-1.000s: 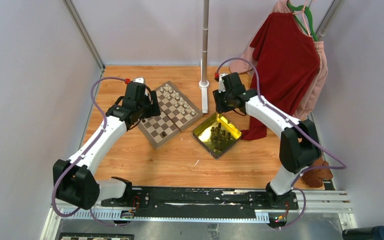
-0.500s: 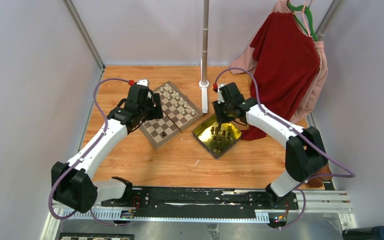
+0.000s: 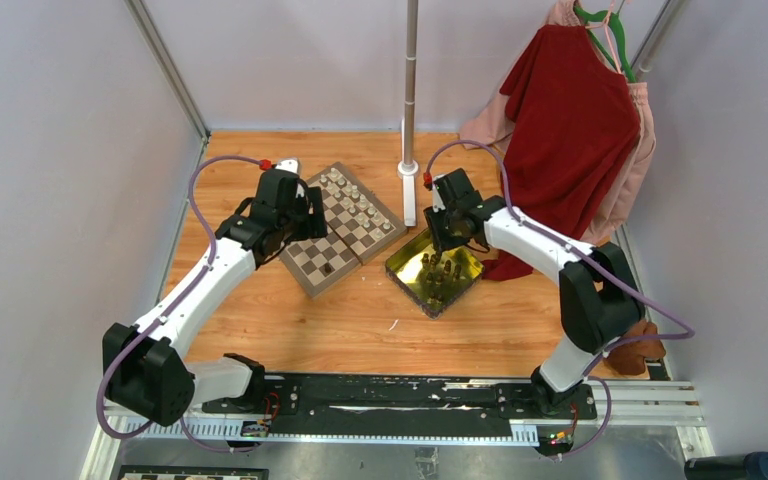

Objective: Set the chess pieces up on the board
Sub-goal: Pick up the chess piece from the storage box.

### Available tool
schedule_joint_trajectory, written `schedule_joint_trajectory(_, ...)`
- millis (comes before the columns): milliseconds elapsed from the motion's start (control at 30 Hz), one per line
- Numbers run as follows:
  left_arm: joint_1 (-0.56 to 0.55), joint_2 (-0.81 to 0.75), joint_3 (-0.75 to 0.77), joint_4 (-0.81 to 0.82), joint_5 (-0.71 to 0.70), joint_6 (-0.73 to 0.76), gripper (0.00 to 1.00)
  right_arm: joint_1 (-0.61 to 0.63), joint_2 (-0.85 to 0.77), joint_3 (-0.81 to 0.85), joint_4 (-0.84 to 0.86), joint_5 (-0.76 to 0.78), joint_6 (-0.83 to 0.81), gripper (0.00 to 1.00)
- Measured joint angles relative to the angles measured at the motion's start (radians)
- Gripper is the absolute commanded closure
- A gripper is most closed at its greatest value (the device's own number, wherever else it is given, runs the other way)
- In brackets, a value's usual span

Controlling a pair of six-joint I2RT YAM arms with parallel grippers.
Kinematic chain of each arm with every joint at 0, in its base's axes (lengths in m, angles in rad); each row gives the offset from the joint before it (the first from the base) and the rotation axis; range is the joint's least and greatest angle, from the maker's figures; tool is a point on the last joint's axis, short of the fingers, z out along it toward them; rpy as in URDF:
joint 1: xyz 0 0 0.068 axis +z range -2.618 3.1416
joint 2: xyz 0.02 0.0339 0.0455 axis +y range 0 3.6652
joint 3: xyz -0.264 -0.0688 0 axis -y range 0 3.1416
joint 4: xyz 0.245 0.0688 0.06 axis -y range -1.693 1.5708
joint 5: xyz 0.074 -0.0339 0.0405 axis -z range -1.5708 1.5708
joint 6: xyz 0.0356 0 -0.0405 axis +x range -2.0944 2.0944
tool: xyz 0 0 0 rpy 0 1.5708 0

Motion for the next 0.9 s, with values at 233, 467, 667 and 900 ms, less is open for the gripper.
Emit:
schedule_joint_trajectory(233,-0.005,-0.004,0.000,0.000,0.002,0.016,0.22,0.000,0.048,0.001,0.002,0.002,0.000,0.65)
schedule_joint_trajectory(467,-0.006,-0.013,0.000,-0.001,0.007,0.023,0.22,0.000,0.086,0.018,0.008,0.003,0.000,0.65)
schedule_joint_trajectory(667,-0.008,-0.015,-0.007,-0.002,0.013,0.029,0.22,0.000,0.106,0.035,0.013,0.007,0.000,0.66)
schedule_joint_trajectory(900,-0.012,-0.015,-0.007,-0.002,0.019,0.039,0.22,0.000,0.121,0.036,0.016,0.009,0.000,0.69)
